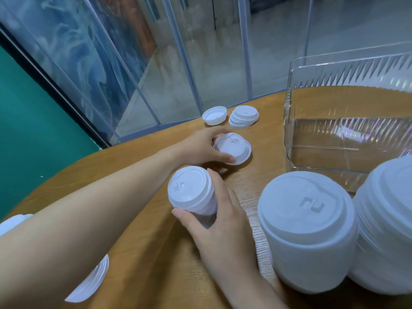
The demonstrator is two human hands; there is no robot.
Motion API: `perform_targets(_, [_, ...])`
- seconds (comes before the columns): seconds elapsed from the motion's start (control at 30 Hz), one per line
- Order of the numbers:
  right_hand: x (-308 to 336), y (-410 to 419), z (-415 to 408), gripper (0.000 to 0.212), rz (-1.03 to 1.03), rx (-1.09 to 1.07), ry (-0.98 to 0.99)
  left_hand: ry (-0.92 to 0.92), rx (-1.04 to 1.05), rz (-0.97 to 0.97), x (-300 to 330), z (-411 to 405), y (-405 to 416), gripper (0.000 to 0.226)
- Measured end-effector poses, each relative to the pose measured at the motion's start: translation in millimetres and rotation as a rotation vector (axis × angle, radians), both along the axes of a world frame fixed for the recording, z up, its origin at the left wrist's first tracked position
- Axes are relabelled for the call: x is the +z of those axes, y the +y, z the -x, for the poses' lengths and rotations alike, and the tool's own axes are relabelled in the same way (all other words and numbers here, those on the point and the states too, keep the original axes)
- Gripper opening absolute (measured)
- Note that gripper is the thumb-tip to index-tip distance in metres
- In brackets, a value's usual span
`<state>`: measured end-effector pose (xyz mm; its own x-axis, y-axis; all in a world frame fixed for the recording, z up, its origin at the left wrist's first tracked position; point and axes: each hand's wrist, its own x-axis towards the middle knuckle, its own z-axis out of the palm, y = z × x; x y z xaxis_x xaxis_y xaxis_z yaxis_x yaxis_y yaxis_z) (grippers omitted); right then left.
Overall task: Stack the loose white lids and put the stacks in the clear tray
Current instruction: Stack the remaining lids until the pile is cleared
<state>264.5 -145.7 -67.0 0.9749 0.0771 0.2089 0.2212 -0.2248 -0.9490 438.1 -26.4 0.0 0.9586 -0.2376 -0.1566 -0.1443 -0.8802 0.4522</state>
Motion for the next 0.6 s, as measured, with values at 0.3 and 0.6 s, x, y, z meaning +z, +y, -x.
perform_targets(0.3, [1.5,-1.2,-1.4,0.085,0.001,-0.003,0.009,-0.184,0.024,0.026,32.0,17.2,5.1,0.053])
perform_targets(0.6, [7.4,-5.8,-2.0,0.079,-0.023,0.015,0.031,-0.165,0.086,0.159,99.3,123.0,39.4,0.051])
